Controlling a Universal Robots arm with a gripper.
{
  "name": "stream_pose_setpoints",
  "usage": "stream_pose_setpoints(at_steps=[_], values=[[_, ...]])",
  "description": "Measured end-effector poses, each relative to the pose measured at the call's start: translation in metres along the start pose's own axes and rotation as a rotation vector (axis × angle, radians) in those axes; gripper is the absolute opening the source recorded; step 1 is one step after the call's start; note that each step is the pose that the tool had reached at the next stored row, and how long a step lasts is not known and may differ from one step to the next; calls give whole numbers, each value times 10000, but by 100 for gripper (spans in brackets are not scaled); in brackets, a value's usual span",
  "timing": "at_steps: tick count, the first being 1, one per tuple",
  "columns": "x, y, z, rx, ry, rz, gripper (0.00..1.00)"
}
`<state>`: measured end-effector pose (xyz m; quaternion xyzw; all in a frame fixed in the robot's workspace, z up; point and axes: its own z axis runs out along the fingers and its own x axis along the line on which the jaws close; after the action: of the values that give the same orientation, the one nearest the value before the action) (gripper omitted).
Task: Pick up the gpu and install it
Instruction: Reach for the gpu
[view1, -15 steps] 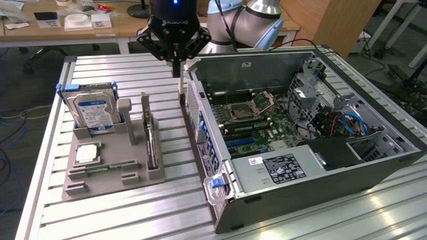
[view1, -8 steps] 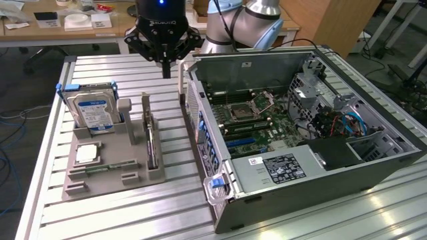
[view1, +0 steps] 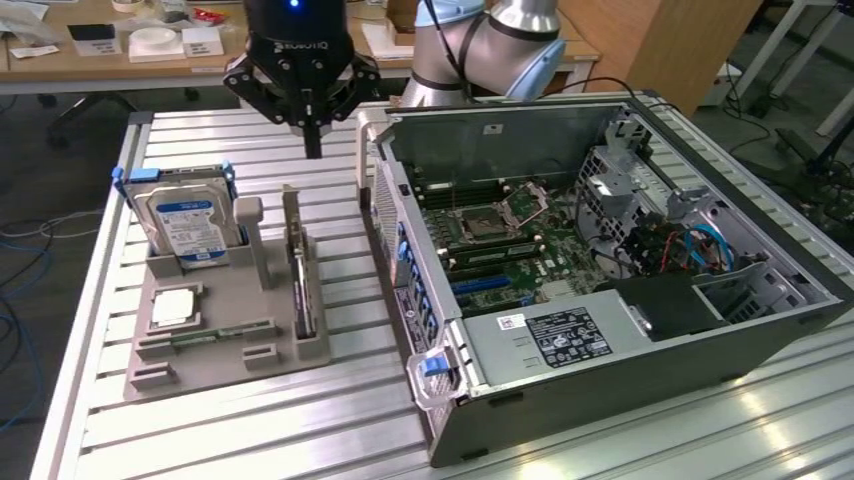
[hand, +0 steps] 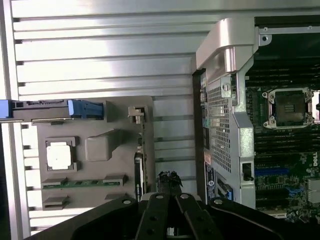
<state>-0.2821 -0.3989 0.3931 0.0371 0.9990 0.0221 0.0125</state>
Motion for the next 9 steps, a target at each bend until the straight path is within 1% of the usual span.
stream_pose_setpoints(at_steps=[9], values=[[244,-18,-6,0,0,1,11]])
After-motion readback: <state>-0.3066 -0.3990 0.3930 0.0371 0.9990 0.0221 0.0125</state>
